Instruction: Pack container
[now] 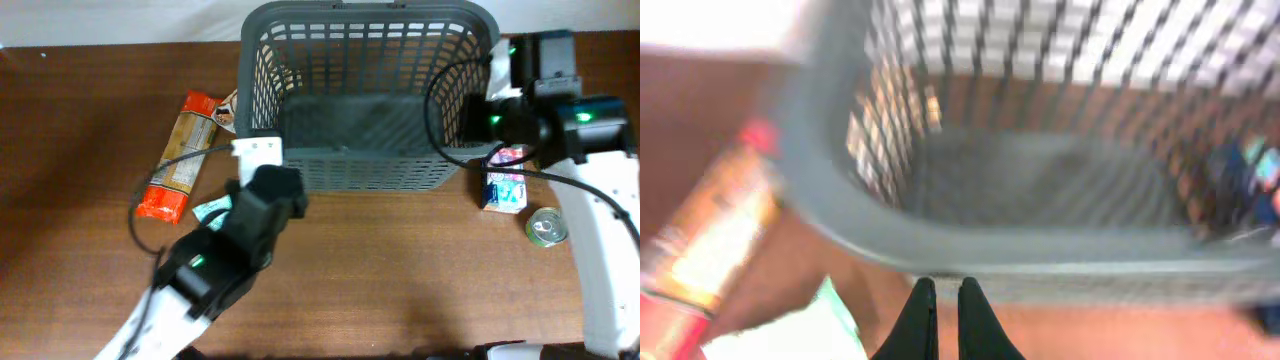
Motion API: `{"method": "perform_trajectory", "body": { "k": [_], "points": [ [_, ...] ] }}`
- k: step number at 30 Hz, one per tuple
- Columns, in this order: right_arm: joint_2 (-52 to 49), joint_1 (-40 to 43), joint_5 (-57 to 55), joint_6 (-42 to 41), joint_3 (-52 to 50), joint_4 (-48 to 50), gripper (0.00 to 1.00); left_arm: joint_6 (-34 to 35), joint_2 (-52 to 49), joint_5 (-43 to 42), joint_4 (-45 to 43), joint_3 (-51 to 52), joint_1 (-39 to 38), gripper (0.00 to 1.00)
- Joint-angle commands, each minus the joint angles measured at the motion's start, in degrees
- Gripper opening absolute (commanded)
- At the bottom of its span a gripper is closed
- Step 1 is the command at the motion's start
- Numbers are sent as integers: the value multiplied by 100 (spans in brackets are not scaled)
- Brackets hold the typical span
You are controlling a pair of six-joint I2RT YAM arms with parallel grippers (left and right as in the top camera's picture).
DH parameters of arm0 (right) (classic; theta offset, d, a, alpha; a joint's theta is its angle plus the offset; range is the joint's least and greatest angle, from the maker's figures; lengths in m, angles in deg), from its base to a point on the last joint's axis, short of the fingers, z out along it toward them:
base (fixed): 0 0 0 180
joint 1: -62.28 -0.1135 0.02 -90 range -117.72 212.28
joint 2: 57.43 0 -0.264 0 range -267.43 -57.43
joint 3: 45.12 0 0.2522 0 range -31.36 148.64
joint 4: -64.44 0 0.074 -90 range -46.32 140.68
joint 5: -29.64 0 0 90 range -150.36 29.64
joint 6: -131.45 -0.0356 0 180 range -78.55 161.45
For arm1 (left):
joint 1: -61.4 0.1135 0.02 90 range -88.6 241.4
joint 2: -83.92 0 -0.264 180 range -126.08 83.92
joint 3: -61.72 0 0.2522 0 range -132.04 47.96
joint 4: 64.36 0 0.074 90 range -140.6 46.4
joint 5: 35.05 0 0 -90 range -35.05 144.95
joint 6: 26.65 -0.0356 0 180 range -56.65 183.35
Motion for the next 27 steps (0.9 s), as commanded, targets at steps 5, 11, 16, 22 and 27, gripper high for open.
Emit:
{"method": "perform_trajectory", "body": {
  "k": [5, 11, 16, 22, 27],
  "points": [
    [782, 361, -756, -177, 857, -863, 4, -621, 984, 151, 160, -376, 1054, 2],
    [909, 1405, -619, -278, 855, -1392, 3, -693, 929, -1910, 426, -382, 2916, 2],
    [918, 2033, -240, -120, 835, -1703, 4, -1060, 782, -2710, 737, -382, 3895, 2],
    [918, 2072, -236, -87, 835, -1775, 4, -1456, 763, -2997, 686, -382, 4059, 2],
    [911, 2072, -236, 4, 835, -1764, 40, -1867, 516, -3348, 693, -380, 4065, 41]
  ]
}}
